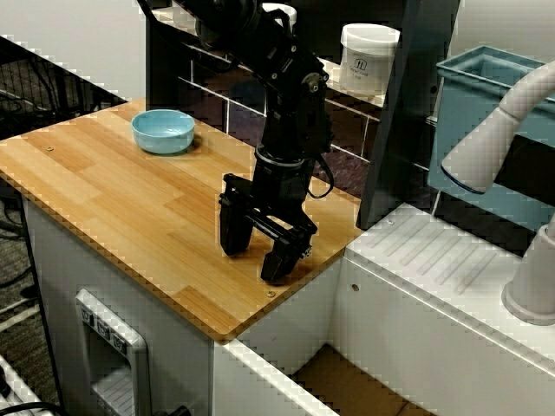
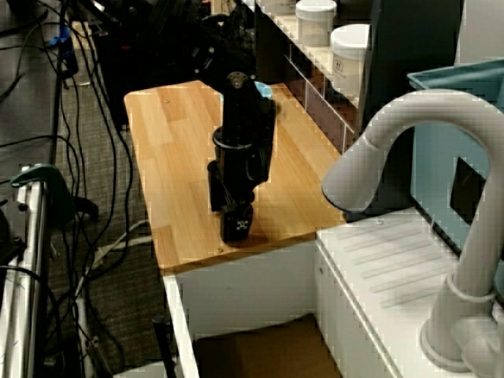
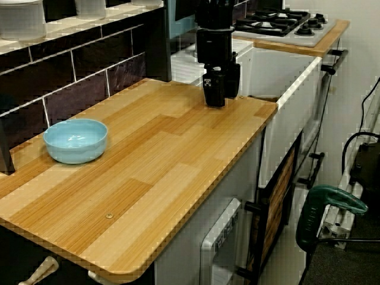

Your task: Push into sink

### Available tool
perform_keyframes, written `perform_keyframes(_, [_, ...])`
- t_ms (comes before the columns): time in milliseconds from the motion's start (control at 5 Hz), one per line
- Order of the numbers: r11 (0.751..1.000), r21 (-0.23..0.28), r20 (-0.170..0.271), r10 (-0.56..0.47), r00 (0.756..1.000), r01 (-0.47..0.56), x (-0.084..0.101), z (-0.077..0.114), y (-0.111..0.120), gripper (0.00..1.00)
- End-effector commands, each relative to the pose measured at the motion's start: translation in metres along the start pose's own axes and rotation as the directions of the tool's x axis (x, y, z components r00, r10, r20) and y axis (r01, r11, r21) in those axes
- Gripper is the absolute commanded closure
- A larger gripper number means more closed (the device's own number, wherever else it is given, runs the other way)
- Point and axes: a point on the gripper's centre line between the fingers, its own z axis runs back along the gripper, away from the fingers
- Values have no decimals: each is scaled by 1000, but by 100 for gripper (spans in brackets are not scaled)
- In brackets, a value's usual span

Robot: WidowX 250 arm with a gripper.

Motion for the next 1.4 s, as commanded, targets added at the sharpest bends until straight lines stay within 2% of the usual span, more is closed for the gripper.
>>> perform_keyframes(0, [1000, 0, 0, 0, 1000, 0, 0, 0, 0, 0])
perform_keyframes(200, [999, -18, 17, -40, 999, 40, -4, 19, 8, 0])
perform_keyframes(400, [999, -29, 62, -25, 998, 27, -9, 39, 31, 0])
perform_keyframes(600, [998, -53, 106, -18, 994, 24, -8, 50, 67, 0])
perform_keyframes(800, [994, 19, 175, -110, 978, 108, 10, 55, 100, 0])
perform_keyframes(1000, [978, 51, 226, -209, 951, 203, 37, 43, 128, 0])
perform_keyframes(1200, [946, 96, 224, -323, 919, 309, 62, 42, 143, 0])
